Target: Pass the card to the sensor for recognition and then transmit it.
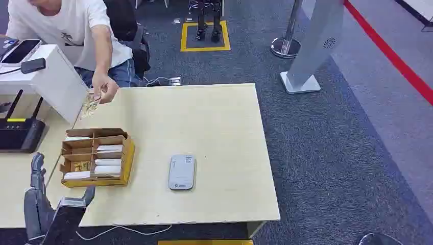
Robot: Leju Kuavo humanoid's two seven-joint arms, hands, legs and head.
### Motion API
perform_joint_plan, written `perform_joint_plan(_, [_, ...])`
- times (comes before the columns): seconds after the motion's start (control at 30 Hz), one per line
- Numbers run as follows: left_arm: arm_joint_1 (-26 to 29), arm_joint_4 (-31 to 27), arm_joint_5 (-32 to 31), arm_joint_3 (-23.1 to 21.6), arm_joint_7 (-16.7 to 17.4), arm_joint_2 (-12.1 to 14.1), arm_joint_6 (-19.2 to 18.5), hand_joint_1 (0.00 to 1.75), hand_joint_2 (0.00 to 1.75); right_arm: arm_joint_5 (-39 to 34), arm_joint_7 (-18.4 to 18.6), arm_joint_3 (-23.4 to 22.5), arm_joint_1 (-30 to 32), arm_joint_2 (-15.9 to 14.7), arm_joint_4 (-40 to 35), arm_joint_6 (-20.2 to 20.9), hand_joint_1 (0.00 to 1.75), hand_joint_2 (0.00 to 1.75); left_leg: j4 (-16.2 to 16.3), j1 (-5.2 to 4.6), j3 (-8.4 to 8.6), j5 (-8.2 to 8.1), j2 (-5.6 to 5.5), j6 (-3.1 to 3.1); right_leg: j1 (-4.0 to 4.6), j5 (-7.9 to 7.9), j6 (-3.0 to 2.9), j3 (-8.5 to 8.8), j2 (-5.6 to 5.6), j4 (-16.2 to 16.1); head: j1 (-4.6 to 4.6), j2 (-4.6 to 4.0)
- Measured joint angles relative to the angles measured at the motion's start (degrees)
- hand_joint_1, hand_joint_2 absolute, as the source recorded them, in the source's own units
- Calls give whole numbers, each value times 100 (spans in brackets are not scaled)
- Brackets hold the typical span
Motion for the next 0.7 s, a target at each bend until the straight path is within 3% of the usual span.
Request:
perform_joint_plan(0.1, [-198,2,-446,92,438,265,-94,0,175,15,6,24,-2,0,0,46,0,0,0,2,0,3,0,-3,1,1,-1,0,-1,2,0,2])
perform_joint_plan(0.23, [-442,9,-605,282,639,565,-247,0,175,28,9,57,-5,0,0,55,0,0,0,3,1,5,0,-6,1,2,-3,0,0,5,0,2])
perform_joint_plan(0.37, [-758,120,-1237,403,1203,921,-457,0,175,122,37,125,-19,0,0,103,0,0,0,3,0,6,-2,-6,1,2,-3,0,-2,5,0,0])
perform_joint_plan(0.53, [-1252,487,-1811,582,1594,1348,-878,0,175,140,81,212,-32,0,0,109,0,0,0,3,0,10,-2,-6,1,3,-4,0,-2,5,0,2])
perform_joint_plan(0.7, [-1632,853,-1993,619,1703,1651,-988,0,175,140,83,282,-44,0,0,122,0,0,0,2,0,11,0,-7,1,4,-4,0,0,6,0,2])
